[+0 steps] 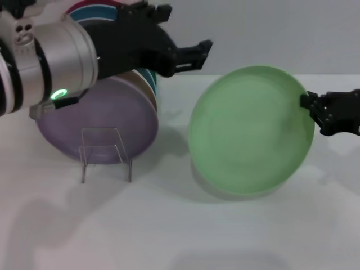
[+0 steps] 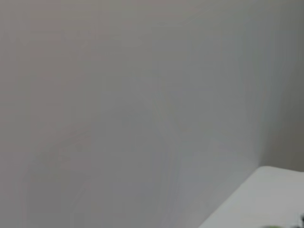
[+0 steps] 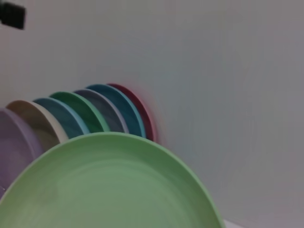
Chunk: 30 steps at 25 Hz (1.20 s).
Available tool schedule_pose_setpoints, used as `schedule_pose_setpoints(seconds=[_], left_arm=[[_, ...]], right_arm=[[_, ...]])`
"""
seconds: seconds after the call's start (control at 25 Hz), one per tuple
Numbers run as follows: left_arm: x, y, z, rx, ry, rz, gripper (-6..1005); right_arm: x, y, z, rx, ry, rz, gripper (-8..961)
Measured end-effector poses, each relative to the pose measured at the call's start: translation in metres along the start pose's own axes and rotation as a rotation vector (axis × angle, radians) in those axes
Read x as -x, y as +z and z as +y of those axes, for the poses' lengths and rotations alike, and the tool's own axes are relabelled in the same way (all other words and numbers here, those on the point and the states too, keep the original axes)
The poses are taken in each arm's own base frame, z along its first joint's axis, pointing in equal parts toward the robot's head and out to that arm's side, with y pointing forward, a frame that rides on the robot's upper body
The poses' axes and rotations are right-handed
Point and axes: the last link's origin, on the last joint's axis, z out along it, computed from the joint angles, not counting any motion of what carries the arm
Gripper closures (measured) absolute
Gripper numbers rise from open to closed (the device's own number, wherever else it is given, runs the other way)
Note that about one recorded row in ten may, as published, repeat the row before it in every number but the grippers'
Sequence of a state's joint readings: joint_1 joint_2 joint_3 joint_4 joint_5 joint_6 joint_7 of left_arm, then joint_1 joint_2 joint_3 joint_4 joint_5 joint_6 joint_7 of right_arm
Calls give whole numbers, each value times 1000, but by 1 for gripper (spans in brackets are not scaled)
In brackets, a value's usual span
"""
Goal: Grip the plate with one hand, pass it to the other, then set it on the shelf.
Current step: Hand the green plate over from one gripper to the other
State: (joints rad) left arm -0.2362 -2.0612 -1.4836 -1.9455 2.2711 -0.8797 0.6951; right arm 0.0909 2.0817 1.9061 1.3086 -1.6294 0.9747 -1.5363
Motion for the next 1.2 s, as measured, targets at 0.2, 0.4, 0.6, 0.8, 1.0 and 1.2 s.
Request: schedule_pose_setpoints(seconds=[0.2,0.4,0.6,0.8,1.0,1.2], left_arm=[[11,7,-3,59,-30,-20,144],[25,15,-5,75,-48,-58,145],[35,23,-5,94,-67,-96,145],[41,29,-3,117,-80,-123,145],[48,36,-5,122,-90,-149,144],[49,36,-6,129,-55,-155,190]], right_arm=[[5,1,3,19,-49,-46,883],[11,10,8,51,-102,-67,875],[17,18,13,81,-135,-79,867],[22,23,17,101,-148,-84,859],[22,24,19,114,-146,-86,851],[22,24,19,119,-134,-86,842]])
